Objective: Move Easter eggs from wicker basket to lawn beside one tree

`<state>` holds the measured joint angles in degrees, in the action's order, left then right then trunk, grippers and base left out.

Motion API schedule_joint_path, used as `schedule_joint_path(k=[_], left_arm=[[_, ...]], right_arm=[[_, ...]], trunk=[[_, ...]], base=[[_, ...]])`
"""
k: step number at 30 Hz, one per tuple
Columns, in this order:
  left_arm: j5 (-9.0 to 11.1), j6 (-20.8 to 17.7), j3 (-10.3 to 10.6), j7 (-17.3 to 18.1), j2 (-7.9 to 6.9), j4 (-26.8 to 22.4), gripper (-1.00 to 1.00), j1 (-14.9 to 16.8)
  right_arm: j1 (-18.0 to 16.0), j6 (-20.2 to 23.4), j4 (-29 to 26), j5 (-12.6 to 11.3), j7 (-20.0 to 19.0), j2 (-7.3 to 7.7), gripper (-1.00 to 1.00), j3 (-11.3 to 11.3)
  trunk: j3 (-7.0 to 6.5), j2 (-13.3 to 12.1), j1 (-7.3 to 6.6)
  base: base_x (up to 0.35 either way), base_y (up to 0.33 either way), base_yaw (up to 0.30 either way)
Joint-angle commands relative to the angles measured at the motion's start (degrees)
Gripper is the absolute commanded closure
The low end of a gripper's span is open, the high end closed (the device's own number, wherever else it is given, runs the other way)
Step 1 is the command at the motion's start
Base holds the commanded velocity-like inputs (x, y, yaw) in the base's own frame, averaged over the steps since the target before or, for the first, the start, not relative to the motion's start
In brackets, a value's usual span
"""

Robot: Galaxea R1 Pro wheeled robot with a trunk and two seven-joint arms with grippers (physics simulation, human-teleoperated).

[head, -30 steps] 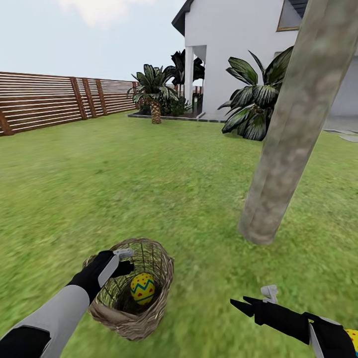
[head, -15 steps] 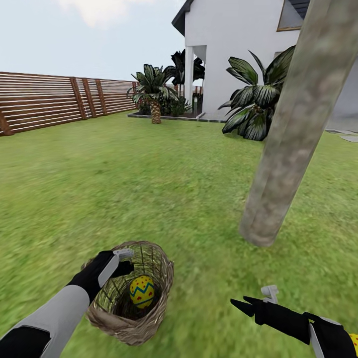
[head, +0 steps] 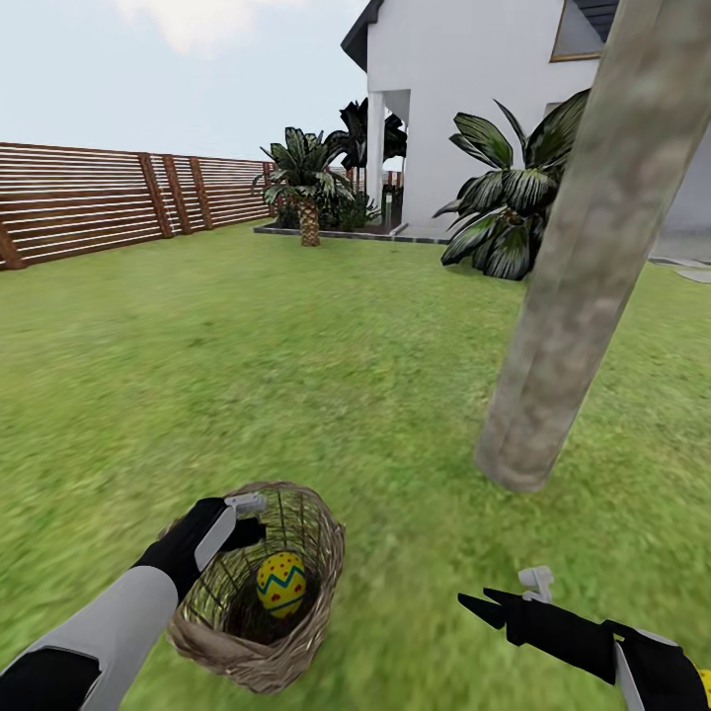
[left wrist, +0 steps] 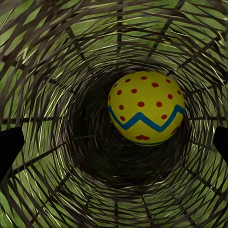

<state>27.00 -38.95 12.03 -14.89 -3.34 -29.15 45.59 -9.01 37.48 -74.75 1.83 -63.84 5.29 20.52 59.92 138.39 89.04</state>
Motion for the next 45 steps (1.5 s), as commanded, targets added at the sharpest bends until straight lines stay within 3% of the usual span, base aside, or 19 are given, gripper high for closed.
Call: schedule_joint_path(k=[1,27,35,39,45], left_arm=[[0.60,-0.16,0.45,-0.47,-0.08,-0.08,-1.00,0.03],[0.68,-0.08,0.45,-0.49,-0.09,-0.43,-1.00,0.03],[0.69,-0.07,0.45,-0.47,-0.09,-0.34,-1.00,0.02],[0.69,-0.07,0.45,-0.47,-0.09,-0.31,-1.00,0.02],[0.67,0.77,0.45,-0.43,-0.09,-0.22,-1.00,0.03]], right_arm=[[-0.04,0.40,-0.04,0.19,-0.32,-0.02,-1.00,0.10],[-0.04,0.40,-0.04,0.18,-0.58,-0.02,-1.00,0.14],[-0.04,-0.39,-0.56,0.01,-1.01,-0.02,-1.00,0.17],[0.01,-2.38,-2.02,-0.01,-4.14,-0.01,-1.00,0.10],[0.27,-4.01,-5.64,0.09,-10.74,0.00,-1.00,0.63]], trunk=[[0.05,0.02,-0.01],[0.05,0.02,-0.01],[1.49,3.23,1.75],[2.21,4.83,2.63],[3.54,4.93,2.79]], base=[[0.071,0.000,0.000],[0.035,0.000,0.000],[0.000,0.000,0.000],[0.000,0.000,0.000],[0.000,0.000,0.000]])
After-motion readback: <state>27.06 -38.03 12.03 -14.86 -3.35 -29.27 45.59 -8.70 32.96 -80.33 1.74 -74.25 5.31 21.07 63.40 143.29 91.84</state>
